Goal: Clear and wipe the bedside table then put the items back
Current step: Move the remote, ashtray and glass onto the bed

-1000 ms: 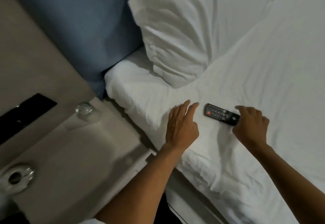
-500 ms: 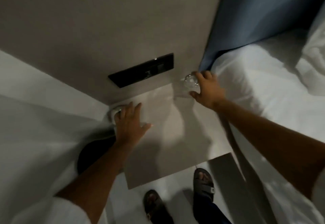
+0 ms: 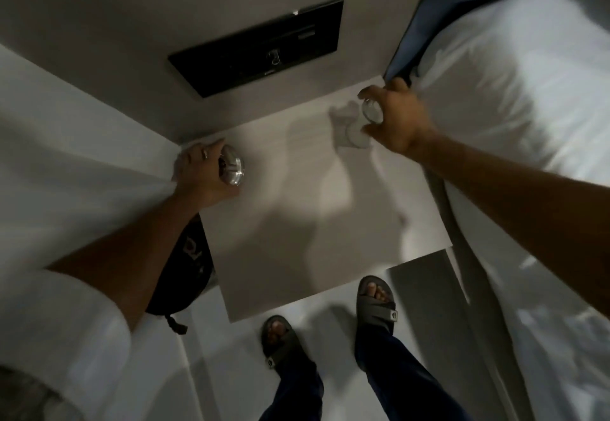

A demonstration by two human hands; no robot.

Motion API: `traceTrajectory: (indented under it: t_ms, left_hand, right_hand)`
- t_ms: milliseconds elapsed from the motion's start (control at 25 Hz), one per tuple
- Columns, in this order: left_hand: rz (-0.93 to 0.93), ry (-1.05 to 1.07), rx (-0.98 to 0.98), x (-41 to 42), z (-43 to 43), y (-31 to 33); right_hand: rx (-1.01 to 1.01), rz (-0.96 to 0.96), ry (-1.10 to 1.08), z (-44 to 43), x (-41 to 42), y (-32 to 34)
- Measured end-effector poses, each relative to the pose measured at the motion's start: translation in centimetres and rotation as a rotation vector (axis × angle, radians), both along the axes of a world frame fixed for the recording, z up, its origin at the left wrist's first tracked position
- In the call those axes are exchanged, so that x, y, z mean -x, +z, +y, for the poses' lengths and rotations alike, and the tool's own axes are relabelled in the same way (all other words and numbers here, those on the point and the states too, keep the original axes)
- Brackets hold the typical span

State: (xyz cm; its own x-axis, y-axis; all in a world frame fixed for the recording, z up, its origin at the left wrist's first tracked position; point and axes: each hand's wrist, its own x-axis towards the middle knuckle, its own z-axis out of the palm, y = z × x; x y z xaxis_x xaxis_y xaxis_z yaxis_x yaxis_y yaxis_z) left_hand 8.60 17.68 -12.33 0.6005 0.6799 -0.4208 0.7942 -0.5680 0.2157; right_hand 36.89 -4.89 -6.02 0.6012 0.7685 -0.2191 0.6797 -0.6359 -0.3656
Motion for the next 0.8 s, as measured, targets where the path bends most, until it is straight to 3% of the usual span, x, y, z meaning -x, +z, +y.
traceTrajectory:
  t_ms: [160, 480, 640, 800]
  left_hand:
    - [-0.257, -0.042, 0.151, -3.8, -6.8, 3.8]
    - [-0.505, -0.641, 0.153, -18.0, -23.0, 14.6]
    - [-0.553, -0.844, 0.129, -24.6, -32.9, 17.4]
    - [-0.508, -0.955, 0.148, -29.1, -40.2, 17.1]
  right_hand:
    - [-0.116, 0.043, -0.115, -3.0, 2.8, 4.3]
    - [-0.507, -0.199, -0.578, -17.9, 1.1, 17.7]
    - [-0.483, -0.275, -0.893, -27.8, -2.6, 20.2]
    - [-0.345, -0.291, -1.050, -35.0, -6.9, 18.6]
